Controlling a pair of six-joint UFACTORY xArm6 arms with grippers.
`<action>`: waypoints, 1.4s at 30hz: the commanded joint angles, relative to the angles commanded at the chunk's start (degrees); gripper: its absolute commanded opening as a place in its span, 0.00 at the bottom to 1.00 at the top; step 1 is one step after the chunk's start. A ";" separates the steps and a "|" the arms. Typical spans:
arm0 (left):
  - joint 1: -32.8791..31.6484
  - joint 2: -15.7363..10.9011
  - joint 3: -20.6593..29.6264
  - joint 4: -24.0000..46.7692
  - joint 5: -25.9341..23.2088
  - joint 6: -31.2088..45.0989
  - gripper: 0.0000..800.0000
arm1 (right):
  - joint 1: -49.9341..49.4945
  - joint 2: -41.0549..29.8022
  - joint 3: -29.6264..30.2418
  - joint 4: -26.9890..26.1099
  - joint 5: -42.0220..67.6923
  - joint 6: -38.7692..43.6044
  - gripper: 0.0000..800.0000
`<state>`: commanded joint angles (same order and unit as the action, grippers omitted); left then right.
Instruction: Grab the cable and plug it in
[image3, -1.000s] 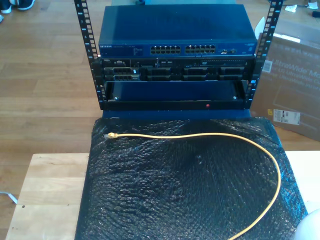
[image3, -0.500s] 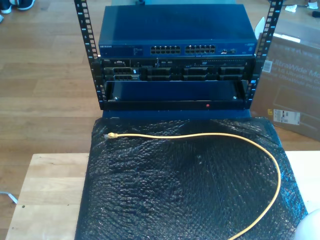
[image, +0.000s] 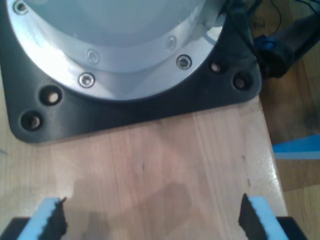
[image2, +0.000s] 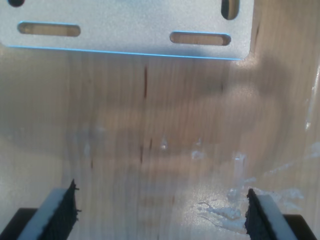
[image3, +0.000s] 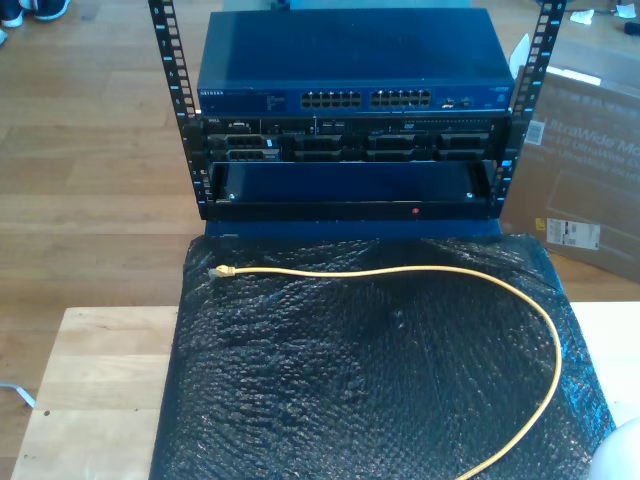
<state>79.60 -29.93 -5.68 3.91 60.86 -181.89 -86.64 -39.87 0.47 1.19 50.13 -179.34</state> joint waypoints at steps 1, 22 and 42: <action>0.00 0.00 0.00 0.00 0.00 0.00 1.00 | 0.00 0.00 0.00 0.00 0.00 0.00 1.00; 0.00 -1.14 -2.81 0.26 4.40 -0.26 1.00 | 0.00 -2.64 -0.79 0.35 0.70 0.35 1.00; -4.22 -1.58 -13.45 -2.81 18.29 -4.75 1.00 | 1.41 2.20 -25.93 12.75 23.74 15.38 1.00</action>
<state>75.38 -31.52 -19.13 1.10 79.14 -186.64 -85.23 -37.67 -25.46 13.93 73.87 -163.96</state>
